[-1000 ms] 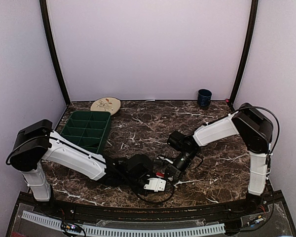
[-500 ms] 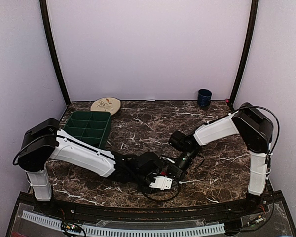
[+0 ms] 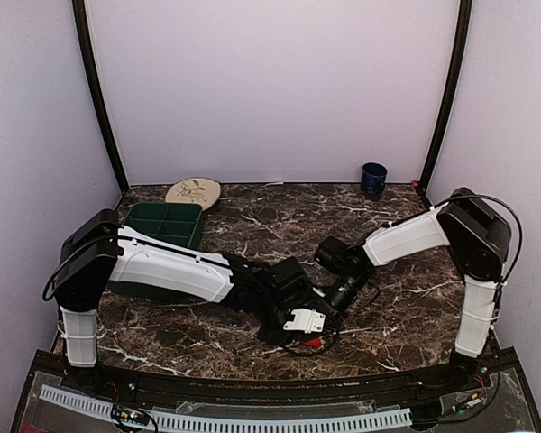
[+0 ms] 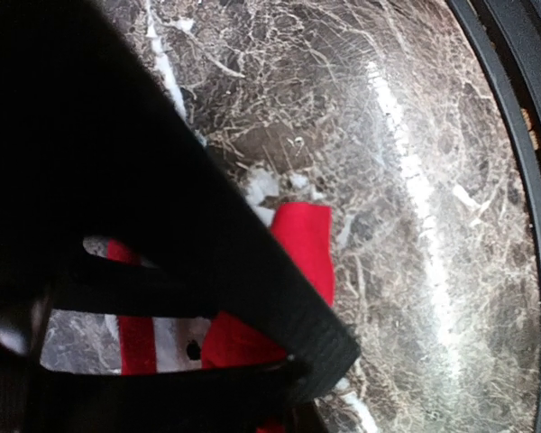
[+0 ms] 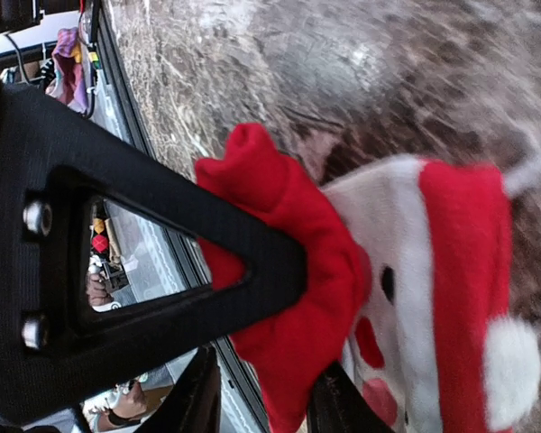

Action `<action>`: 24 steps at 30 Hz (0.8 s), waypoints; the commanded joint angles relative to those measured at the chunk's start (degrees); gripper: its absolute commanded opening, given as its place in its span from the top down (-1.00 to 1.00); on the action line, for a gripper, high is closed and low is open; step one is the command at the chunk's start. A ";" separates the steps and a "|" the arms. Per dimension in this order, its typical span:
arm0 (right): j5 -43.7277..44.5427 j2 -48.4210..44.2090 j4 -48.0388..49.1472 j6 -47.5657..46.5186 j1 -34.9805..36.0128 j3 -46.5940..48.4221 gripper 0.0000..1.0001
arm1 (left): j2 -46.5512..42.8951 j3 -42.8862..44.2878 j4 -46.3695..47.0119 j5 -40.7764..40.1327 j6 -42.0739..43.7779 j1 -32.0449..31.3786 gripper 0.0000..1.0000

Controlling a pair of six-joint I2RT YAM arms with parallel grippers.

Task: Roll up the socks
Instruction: Roll the sock at the center of the board.

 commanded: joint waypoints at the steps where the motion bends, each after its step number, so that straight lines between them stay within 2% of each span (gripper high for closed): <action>1: 6.12 -2.19 6.33 3.53 -1.56 -3.35 0.34 | 5.11 2.92 -15.31 10.13 -2.79 0.29 0.98; 12: 10.10 -8.34 11.62 8.44 -4.21 -9.62 0.24 | 10.19 13.93 -29.07 20.60 -6.98 4.28 0.98; 24: 15.82 -13.13 15.30 12.65 -5.87 -14.97 0.23 | 13.38 18.89 -35.39 26.71 -10.62 7.80 0.97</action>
